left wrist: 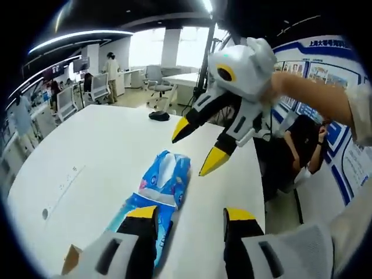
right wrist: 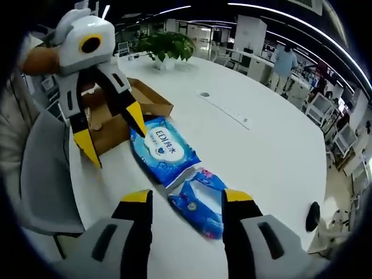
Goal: Operate the shoe box by opening the lid, removing the specified soft item, and placing it in the target area until the item is outside and the box remains undamaged.
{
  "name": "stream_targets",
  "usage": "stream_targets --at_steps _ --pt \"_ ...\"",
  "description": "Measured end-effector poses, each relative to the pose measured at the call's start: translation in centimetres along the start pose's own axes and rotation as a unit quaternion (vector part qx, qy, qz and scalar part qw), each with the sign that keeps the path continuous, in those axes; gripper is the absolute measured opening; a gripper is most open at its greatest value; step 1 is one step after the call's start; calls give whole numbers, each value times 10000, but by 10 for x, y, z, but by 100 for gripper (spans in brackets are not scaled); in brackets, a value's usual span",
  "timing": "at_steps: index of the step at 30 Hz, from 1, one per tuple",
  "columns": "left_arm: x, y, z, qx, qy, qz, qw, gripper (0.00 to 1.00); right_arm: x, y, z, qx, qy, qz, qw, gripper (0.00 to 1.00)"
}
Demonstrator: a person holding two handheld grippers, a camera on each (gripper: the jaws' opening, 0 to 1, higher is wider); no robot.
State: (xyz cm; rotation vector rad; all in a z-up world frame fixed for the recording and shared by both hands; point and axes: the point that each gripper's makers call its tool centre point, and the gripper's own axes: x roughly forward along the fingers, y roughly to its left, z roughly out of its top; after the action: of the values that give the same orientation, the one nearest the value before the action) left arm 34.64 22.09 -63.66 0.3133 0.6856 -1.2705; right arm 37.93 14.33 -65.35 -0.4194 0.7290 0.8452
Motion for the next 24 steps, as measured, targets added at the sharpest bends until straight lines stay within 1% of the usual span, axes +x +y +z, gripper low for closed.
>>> stream_targets --at_steps 6,9,14,18,21,24 --pt "-27 -2 -13 0 -103 185 9998 51 -6 18 7 1 -70 28 10000 51" --pt "-44 -1 -23 -99 -165 287 9994 56 -8 28 10 -8 -106 74 9999 54" --pt "-70 3 -34 -283 -344 466 9979 59 -11 44 18 -12 -187 189 9996 57" --pt "-92 7 -44 -362 -440 653 9962 63 -10 53 22 -96 -176 274 9994 60" --pt "-107 8 -51 -403 -505 738 9952 65 -11 61 29 -122 -231 352 9990 61" --pt "-119 11 -59 -414 -505 844 9943 68 -10 68 37 -175 -273 439 9985 63"
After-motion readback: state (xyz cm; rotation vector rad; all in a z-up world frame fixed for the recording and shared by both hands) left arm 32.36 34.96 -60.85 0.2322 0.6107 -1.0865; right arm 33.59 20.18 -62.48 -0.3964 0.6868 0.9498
